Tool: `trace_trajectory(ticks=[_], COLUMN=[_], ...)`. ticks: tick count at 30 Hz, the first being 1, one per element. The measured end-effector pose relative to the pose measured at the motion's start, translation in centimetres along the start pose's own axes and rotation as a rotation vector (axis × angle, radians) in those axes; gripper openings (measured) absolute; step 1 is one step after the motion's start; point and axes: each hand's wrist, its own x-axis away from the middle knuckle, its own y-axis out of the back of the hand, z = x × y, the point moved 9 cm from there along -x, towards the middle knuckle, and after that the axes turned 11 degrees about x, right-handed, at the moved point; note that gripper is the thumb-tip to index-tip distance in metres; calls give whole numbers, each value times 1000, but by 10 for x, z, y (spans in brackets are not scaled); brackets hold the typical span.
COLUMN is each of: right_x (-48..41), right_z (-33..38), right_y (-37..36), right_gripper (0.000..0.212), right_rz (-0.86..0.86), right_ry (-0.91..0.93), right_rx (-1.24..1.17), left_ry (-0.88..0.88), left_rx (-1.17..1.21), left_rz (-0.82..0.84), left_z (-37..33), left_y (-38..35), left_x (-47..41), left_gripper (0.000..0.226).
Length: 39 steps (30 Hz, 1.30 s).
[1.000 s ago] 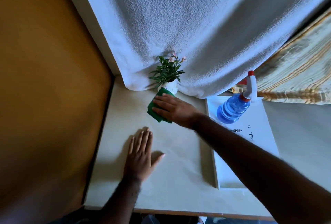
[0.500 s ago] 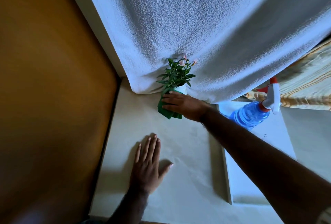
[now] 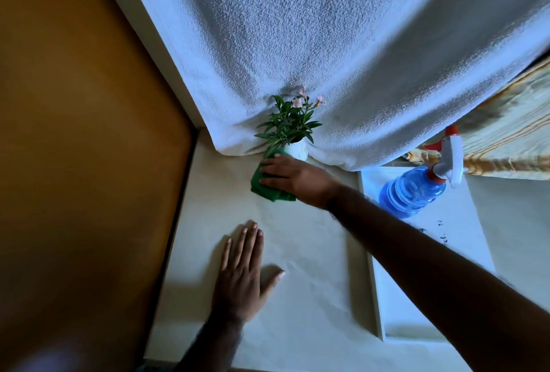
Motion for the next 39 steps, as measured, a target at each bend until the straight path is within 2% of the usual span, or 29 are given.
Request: trace_trajectory(ticks=[2, 5, 12, 17, 20, 23, 29, 34, 39], right_x=[-5, -14, -26, -16, -14, -15, 9, 22, 29], right_z=[-9, -8, -8, -9, -8, 0, -8, -21, -23], right_y=[17, 25, 2, -22, -30, -25, 8, 8, -8], right_gripper=[27, 20, 38, 51, 48, 39, 30, 25, 32], right_rz=[-50, -29, 114, 127, 126, 102, -78, -51, 16], right_ry=[11, 87, -50, -141, -184, -135, -59, 47, 4], right_rx=[25, 62, -86, -180, -201, -161, 51, 95, 19], left_ry=[0, -2, -6, 2, 9, 9, 13, 9, 3], left_rx=[-4, -11, -5, 11, 13, 16, 14, 17, 11], left_rz=[1, 0, 8, 12, 20, 19, 23, 20, 16], left_z=[0, 0, -1, -1, 0, 1, 1, 0, 1], left_y=[0, 0, 2, 1, 1, 1, 1, 0, -2], left_x=[1, 0, 0, -1, -1, -1, 1, 1, 1], left_gripper=[97, 97, 95, 94, 94, 93, 92, 93, 93])
